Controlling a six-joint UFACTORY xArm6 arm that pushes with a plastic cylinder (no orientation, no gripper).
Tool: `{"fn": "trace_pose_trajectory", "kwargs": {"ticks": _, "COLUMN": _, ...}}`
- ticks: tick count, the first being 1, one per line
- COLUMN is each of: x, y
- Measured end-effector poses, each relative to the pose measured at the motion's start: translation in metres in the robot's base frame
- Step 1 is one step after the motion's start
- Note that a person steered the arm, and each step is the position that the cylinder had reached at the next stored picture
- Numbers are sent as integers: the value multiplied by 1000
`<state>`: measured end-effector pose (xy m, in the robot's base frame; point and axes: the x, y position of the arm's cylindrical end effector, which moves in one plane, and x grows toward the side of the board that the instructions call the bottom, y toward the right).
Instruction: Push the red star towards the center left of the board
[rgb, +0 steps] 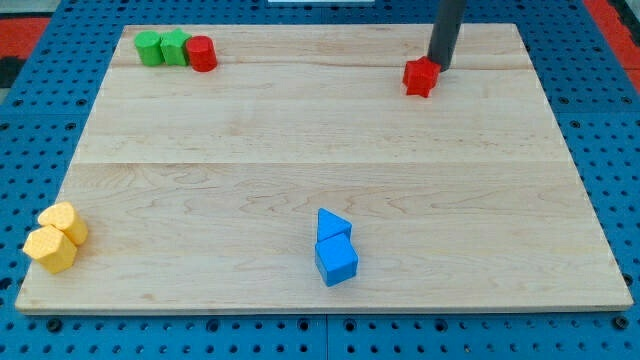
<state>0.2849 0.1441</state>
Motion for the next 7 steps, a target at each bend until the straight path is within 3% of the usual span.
{"fn": "trace_pose_trajectory", "kwargs": {"ticks": 4, "x": 64, "y": -39}}
{"fn": "trace_pose_trajectory", "kwargs": {"ticks": 7, "x": 64, "y": -153}}
